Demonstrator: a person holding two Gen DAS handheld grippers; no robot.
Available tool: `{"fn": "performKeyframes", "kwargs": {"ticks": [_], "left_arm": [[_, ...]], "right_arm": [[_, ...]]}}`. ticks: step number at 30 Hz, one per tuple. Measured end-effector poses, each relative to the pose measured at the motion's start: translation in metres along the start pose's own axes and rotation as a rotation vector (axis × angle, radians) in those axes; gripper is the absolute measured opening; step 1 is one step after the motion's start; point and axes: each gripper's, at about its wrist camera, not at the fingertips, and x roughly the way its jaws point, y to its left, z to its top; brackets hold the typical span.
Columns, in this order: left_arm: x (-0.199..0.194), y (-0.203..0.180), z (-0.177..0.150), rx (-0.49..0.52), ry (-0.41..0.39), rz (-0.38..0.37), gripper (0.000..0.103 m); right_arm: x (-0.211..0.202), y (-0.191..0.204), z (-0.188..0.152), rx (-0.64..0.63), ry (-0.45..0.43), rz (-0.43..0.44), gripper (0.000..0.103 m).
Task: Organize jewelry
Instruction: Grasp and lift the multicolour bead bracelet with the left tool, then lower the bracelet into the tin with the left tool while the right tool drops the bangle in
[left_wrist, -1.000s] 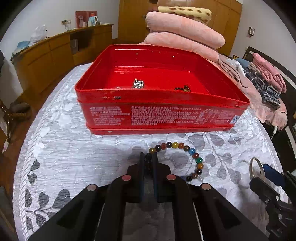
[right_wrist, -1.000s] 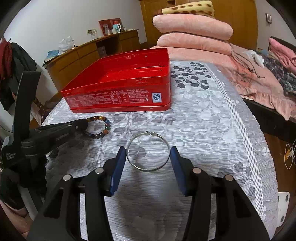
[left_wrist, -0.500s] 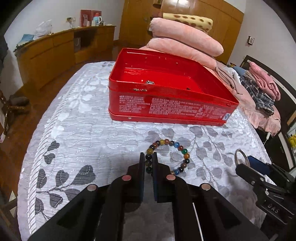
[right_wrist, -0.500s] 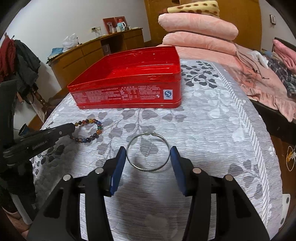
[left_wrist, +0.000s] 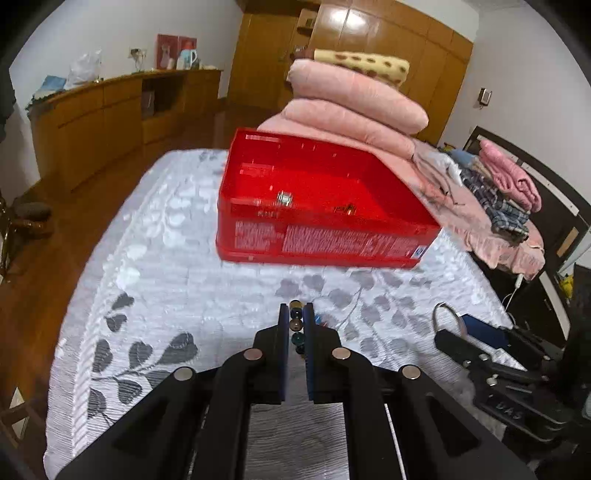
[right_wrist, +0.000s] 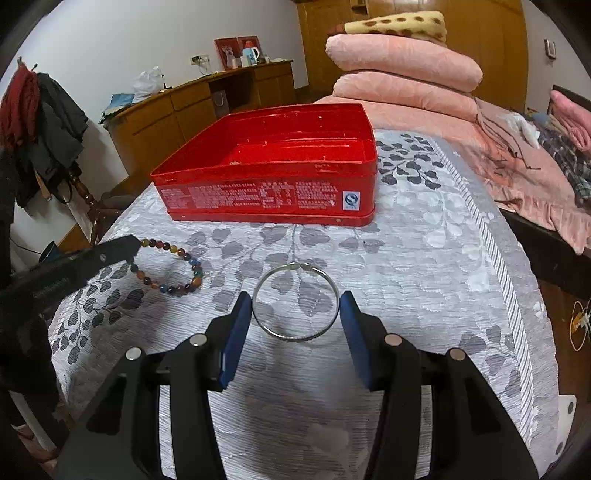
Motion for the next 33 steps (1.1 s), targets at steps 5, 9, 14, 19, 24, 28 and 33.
{"fn": "performKeyframes", "kwargs": {"ticks": [5, 9, 14, 19, 24, 28, 33], "left_arm": [[-0.013, -0.002, 0.01, 0.003, -0.048, -0.009, 0.007], [-0.018, -0.001, 0.017, 0.001, -0.069, -0.013, 0.007], [-0.019, 0.002, 0.022, -0.004, -0.083, -0.017, 0.007], [-0.02, 0.001, 0.029, -0.003, -0.097, -0.029, 0.007], [-0.021, 0.0, 0.037, -0.006, -0.113, -0.036, 0.007], [-0.023, -0.001, 0.046, -0.006, -0.133, -0.042, 0.007], [-0.026, -0.005, 0.059, 0.002, -0.157, -0.05, 0.007]], "right_arm": [[-0.007, 0.005, 0.009, -0.019, -0.025, -0.001, 0.048], [-0.01, 0.008, 0.019, -0.03, -0.044, 0.004, 0.048], [-0.013, 0.012, 0.032, -0.042, -0.062, 0.012, 0.048], [-0.014, 0.016, 0.044, -0.055, -0.078, 0.017, 0.048], [-0.014, 0.018, 0.054, -0.066, -0.087, 0.022, 0.048], [-0.012, 0.02, 0.061, -0.075, -0.088, 0.028, 0.048], [-0.01, 0.02, 0.073, -0.08, -0.096, 0.033, 0.048]]}}
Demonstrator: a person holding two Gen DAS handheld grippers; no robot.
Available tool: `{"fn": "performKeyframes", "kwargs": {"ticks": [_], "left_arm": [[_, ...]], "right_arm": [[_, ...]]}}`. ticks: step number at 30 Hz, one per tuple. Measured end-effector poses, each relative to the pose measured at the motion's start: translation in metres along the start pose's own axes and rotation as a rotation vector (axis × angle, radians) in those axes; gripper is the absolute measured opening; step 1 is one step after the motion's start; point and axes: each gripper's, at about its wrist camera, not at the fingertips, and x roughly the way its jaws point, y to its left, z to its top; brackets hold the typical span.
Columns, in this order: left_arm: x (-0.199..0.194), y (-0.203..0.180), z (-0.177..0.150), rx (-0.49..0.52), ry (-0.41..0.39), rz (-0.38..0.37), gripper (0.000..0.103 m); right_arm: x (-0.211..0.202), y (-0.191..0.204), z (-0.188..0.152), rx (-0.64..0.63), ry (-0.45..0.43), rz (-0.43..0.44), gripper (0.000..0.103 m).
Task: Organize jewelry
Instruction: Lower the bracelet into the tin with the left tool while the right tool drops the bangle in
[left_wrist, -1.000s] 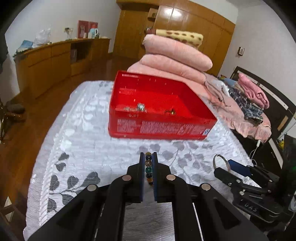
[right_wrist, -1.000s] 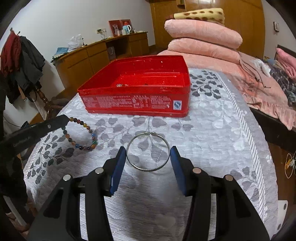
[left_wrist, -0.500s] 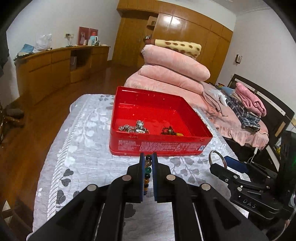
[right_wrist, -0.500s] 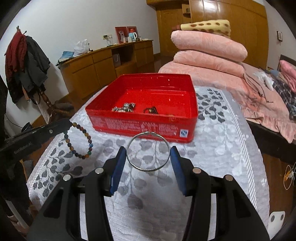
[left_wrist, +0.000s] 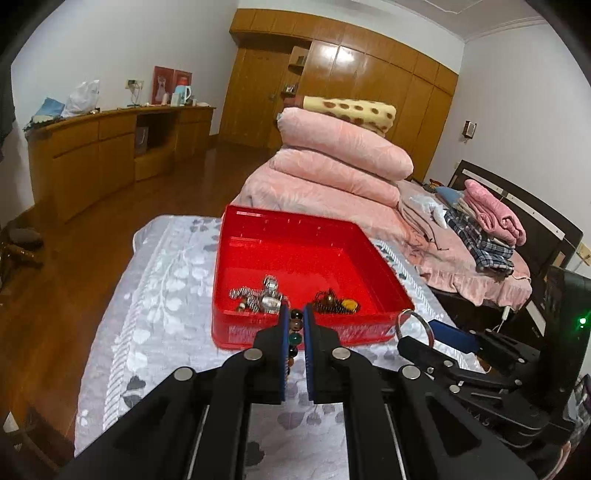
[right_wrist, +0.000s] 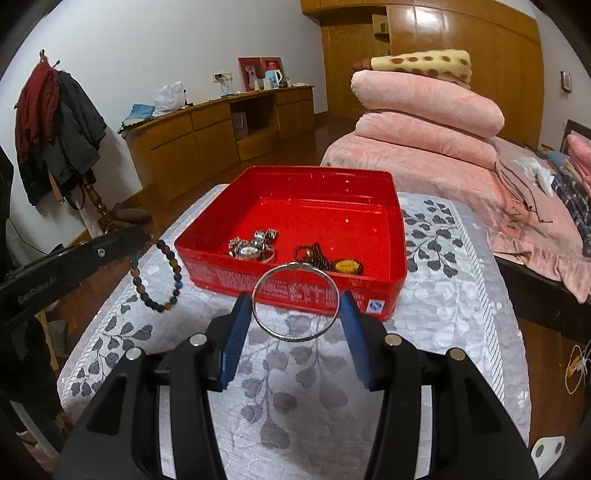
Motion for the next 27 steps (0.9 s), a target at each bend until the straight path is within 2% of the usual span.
{"fn": "performKeyframes", "kwargs": {"ticks": [8, 15, 20, 27], "left_arm": [[0.006, -0.004, 0.029, 0.004, -0.044, -0.004, 0.007], [0.026, -0.005, 0.051, 0.006, -0.056, 0.004, 0.007], [0.054, -0.005, 0.064, 0.008, -0.036, 0.001, 0.007], [0.098, 0.004, 0.066, -0.004, 0.02, 0.012, 0.008]], "right_arm": [[0.002, -0.005, 0.024, -0.006, -0.032, -0.004, 0.048], [0.015, -0.009, 0.048, -0.004, -0.039, -0.001, 0.048], [0.037, -0.013, 0.061, 0.007, -0.019, 0.006, 0.048], [0.079, -0.02, 0.069, 0.022, 0.037, 0.004, 0.048]]}}
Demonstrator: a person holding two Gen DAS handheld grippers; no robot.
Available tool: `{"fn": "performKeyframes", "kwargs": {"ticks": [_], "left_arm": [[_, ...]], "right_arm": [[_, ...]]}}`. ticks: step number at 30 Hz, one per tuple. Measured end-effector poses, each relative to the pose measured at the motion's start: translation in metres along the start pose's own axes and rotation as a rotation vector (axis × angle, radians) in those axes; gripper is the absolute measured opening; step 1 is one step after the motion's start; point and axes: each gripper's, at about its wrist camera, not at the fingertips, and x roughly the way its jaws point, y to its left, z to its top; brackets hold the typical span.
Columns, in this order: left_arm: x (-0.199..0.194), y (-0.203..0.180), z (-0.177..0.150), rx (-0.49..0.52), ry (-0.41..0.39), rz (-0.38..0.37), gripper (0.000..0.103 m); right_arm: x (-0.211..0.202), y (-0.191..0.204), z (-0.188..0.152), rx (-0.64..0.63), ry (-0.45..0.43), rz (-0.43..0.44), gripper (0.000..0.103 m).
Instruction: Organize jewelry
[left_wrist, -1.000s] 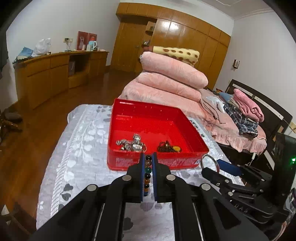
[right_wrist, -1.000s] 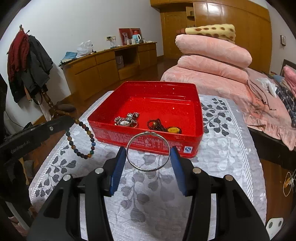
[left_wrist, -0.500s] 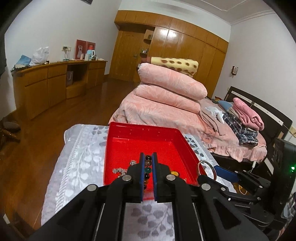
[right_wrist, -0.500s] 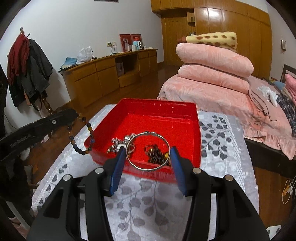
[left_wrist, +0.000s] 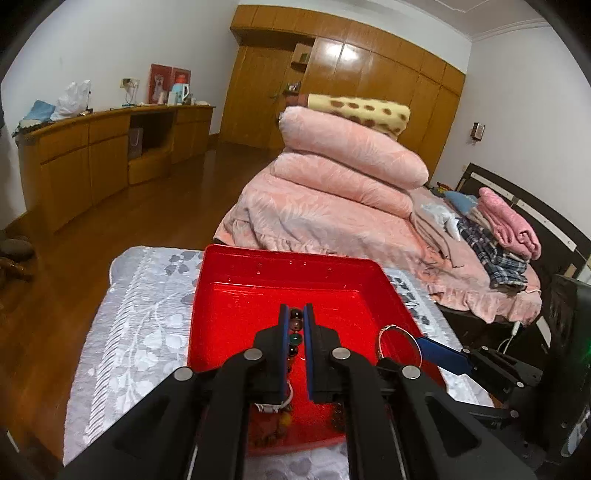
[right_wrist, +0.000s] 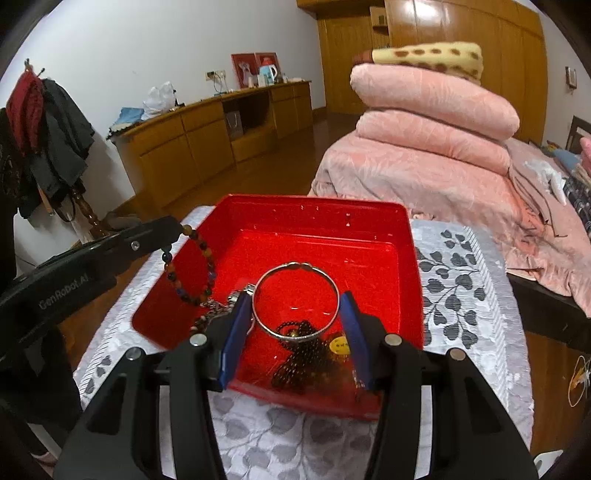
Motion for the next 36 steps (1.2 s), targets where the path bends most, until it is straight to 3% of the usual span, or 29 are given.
{"fn": "performKeyframes", "kwargs": {"ticks": [1, 3, 7, 10, 12, 15, 27, 36], "left_arm": [[0.009, 0.001, 0.001, 0.002, 0.022, 0.002, 0.008], [0.018, 0.005, 0.0, -0.017, 0.044, 0.014, 0.032], [0.019, 0.012, -0.004, -0.031, 0.047, 0.015, 0.036], [0.01, 0.012, -0.005, -0.034, 0.03, 0.01, 0.044], [-0.002, 0.011, -0.008, -0.028, 0.008, 0.019, 0.06], [-0.016, 0.011, -0.01, -0.028, -0.012, 0.02, 0.071], [-0.063, 0.01, -0.043, -0.029, -0.078, 0.012, 0.092], [-0.09, 0.014, -0.064, 0.001, -0.148, 0.055, 0.094]], "right_arm": [[0.008, -0.001, 0.001, -0.004, 0.011, -0.002, 0.049], [0.018, -0.006, 0.0, 0.014, 0.023, -0.016, 0.052], [0.018, -0.015, -0.006, 0.035, 0.016, -0.023, 0.052], [0.007, -0.019, -0.007, 0.048, -0.014, -0.038, 0.058], [-0.002, -0.02, -0.009, 0.049, -0.036, -0.053, 0.067], [-0.018, -0.023, -0.017, 0.054, -0.069, -0.064, 0.076], [-0.063, -0.015, -0.052, 0.078, -0.138, -0.049, 0.095], [-0.088, -0.004, -0.068, 0.058, -0.189, -0.089, 0.097]]}}
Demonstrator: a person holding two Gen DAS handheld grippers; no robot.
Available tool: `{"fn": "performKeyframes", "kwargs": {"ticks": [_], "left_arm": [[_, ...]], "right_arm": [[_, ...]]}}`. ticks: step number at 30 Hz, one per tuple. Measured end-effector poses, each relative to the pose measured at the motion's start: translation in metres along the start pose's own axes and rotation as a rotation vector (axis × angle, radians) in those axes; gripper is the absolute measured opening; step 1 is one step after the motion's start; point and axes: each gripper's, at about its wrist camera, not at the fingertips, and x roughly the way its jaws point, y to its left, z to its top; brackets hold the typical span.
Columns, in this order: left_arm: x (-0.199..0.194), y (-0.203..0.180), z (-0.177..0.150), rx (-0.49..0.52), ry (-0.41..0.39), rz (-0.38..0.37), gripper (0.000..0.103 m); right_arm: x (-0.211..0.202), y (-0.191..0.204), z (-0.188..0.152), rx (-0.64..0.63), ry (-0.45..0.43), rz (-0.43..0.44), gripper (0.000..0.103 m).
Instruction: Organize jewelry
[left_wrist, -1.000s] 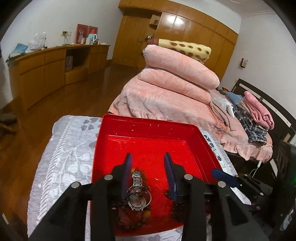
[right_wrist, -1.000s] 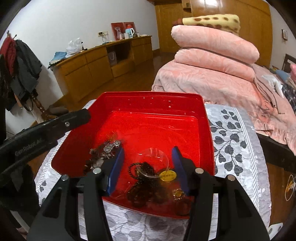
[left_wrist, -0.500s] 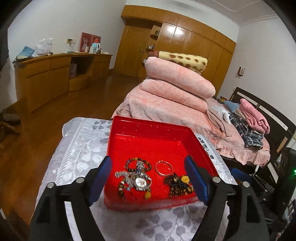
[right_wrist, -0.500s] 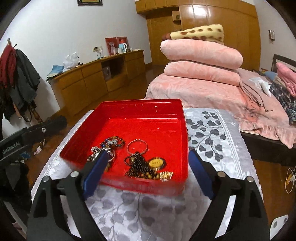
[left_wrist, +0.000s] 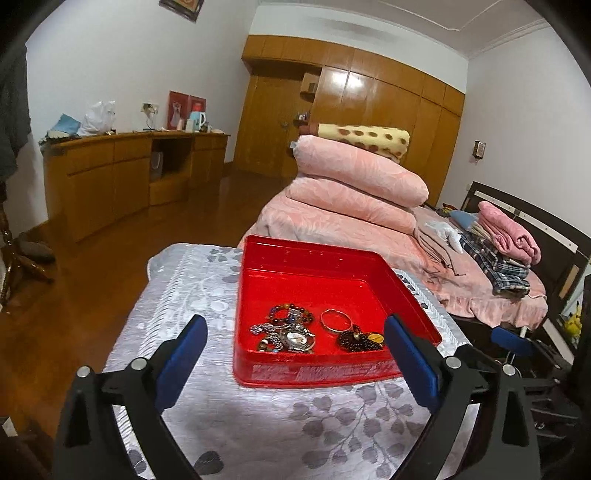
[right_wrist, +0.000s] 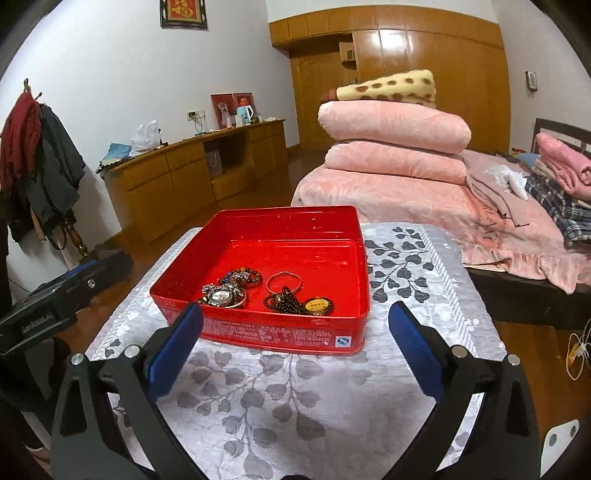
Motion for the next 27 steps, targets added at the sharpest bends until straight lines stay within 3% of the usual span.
{"fn": "performKeyframes", "kwargs": {"ticks": [11, 27], "left_arm": [[-0.046, -0.016, -0.009, 0.078, -0.139, 0.026, 0.096], [-0.092, -0.035, -0.014, 0.156, -0.206, 0.026, 0.097]], "right_arm": [[-0.032, 0.007, -0.008, -0.016, -0.091, -0.009, 0.097], [-0.089, 0.019, -0.008, -0.047, -0.24, 0.004, 0.097]]}}
